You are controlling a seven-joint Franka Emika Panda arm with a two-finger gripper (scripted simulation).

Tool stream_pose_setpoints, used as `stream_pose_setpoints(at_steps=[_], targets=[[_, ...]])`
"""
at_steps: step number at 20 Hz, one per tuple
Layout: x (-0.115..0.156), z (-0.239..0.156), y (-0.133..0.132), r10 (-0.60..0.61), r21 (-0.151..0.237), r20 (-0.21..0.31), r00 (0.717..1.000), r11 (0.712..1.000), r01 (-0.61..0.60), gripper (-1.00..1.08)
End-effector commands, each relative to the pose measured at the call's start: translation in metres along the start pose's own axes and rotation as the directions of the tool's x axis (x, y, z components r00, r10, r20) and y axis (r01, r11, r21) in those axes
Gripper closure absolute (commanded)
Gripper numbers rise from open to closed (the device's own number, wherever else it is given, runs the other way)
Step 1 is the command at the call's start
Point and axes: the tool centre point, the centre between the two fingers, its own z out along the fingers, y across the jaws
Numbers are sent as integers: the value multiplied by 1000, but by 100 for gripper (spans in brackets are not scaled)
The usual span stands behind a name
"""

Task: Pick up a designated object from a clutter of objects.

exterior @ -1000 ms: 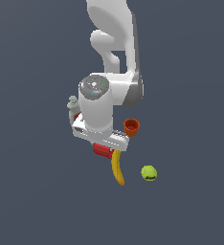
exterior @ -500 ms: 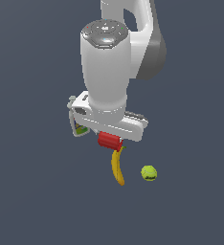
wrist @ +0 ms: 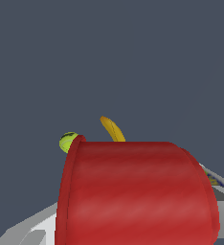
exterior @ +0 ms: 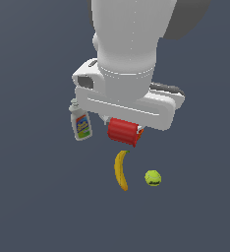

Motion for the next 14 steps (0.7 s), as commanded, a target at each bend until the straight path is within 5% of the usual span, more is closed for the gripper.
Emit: stream_pose_setpoints(at_steps=[1,14], targets=[[2,-21,-7,0,1,0,1000,1000,0,108],[11,-74,-26,-1,1,0,1000,1000,1,108]])
